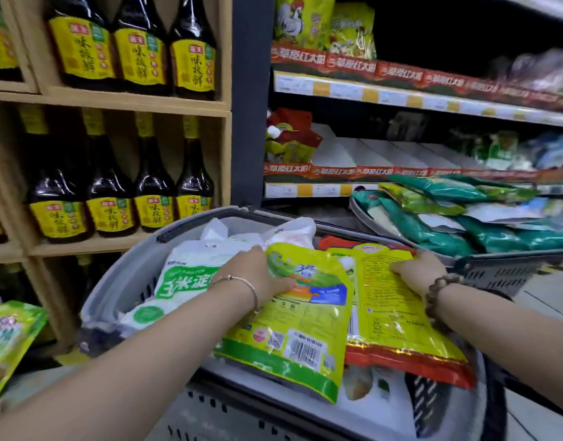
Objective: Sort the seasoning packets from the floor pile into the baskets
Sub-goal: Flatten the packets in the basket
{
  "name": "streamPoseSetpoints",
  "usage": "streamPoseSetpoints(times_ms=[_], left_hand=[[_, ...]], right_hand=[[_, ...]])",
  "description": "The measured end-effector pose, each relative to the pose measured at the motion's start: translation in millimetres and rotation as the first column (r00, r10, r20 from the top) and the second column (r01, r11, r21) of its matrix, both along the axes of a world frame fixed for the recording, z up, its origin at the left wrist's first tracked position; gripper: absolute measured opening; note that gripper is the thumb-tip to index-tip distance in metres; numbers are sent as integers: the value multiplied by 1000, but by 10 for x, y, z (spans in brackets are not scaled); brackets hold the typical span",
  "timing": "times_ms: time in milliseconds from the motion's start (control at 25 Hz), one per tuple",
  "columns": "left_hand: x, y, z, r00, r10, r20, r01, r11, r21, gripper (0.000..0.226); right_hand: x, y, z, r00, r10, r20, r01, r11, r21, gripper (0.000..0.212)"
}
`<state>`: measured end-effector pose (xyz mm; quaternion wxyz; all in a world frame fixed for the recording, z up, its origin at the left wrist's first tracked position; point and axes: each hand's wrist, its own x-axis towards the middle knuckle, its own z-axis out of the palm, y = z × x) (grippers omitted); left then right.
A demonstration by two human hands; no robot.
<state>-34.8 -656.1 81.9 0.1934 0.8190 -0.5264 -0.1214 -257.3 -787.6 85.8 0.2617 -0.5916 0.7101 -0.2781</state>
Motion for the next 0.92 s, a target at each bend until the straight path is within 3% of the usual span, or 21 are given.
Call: streamPoseSetpoints(times_ms=[80, 160, 240, 360, 640, 840, 920], left_hand=[[-30, 33, -39, 991, -132, 25, 132, 991, 4, 99], [-118, 83, -87, 949, -316, 11, 315, 946, 74, 89], [-213, 91, -159, 912, -407, 41, 394, 901, 180, 82], [-406, 72, -213, 881, -459, 117, 418, 869, 264, 82], [-881, -86, -181, 876, -426, 226, 311, 857, 410, 82], [-958, -32, -182, 867, -459, 194, 340, 829, 444, 91], [-938, -7, -190, 860, -486, 156, 375, 809, 452, 99]], right_hand=[[13, 59, 9, 997, 72, 14, -72, 997, 6, 55], [1, 139, -1, 993, 118, -7, -118, 992, -35, 63], [25, 231, -34, 973, 199, -120, -214, 968, -130, 64], [141, 249, -122, 868, 367, -334, -415, 906, -82, 52], [226, -5, -264, 730, 504, -461, -541, 839, 58, 59], [155, -25, -329, 726, 577, -374, -585, 804, 105, 62], [139, -11, -364, 717, 564, -409, -581, 808, 96, 65]])
